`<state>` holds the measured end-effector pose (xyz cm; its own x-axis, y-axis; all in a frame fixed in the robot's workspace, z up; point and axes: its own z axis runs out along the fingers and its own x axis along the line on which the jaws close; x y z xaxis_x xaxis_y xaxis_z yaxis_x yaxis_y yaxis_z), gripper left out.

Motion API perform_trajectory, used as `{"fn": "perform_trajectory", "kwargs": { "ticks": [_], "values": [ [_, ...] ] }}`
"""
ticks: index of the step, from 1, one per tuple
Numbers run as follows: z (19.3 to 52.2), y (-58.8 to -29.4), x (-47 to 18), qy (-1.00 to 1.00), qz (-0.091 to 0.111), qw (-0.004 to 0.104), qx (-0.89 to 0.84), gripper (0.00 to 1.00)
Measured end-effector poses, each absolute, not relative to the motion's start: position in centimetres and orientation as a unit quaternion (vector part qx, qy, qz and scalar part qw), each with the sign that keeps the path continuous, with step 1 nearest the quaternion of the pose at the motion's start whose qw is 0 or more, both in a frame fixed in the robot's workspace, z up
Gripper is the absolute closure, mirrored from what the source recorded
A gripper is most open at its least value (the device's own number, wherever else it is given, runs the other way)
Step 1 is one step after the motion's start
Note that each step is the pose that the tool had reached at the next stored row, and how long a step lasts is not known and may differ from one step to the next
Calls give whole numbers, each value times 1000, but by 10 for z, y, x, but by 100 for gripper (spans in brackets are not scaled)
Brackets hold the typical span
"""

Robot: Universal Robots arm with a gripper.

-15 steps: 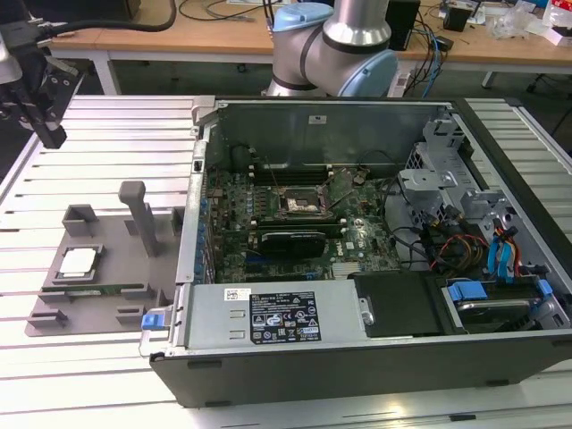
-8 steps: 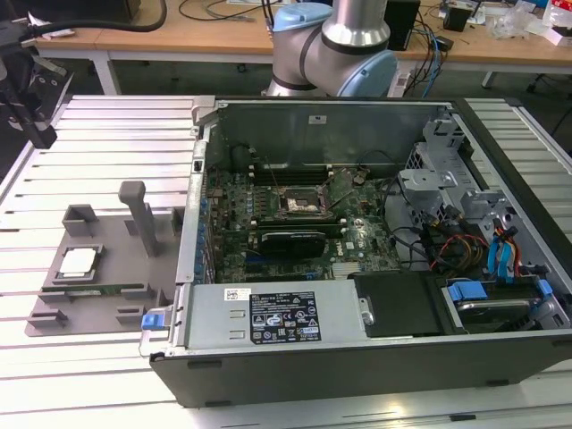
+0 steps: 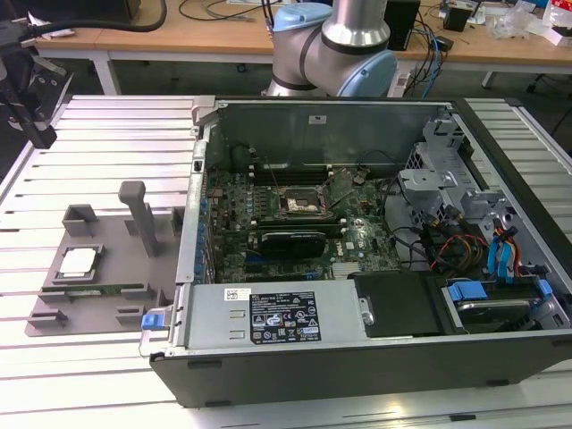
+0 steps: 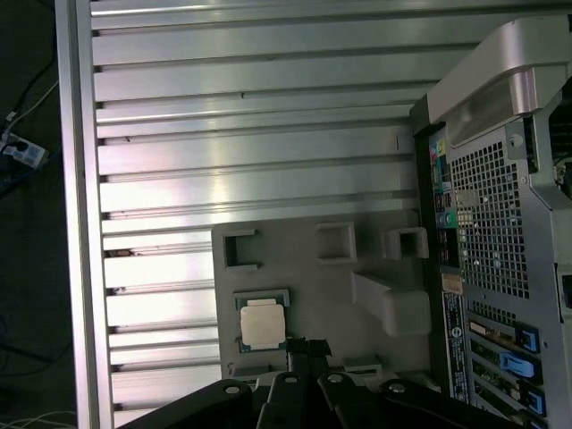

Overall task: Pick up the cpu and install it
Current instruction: 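Pick up the cpu and move it towards the insertion slot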

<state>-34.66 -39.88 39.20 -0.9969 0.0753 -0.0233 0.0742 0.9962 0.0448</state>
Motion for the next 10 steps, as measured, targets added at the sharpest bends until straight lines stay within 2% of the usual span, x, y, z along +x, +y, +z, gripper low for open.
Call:
{"fn": "perform_trajectory", "kwargs": {
  "ticks": [3, 4, 5, 6, 7, 9, 10],
  "values": [
    [392, -399, -347, 999, 22, 13, 37, 89],
    [392, -399, -347, 999, 22, 12, 37, 84],
    [392, -399, -347, 999, 22, 13, 37, 64],
    [392, -399, -347, 999, 22, 12, 37, 64],
    [392, -399, -347, 999, 22, 12, 37, 52],
    [392, -399, -347, 999, 22, 12, 37, 40],
    [392, -399, -347, 999, 21, 12, 37, 40]
  ]
}}
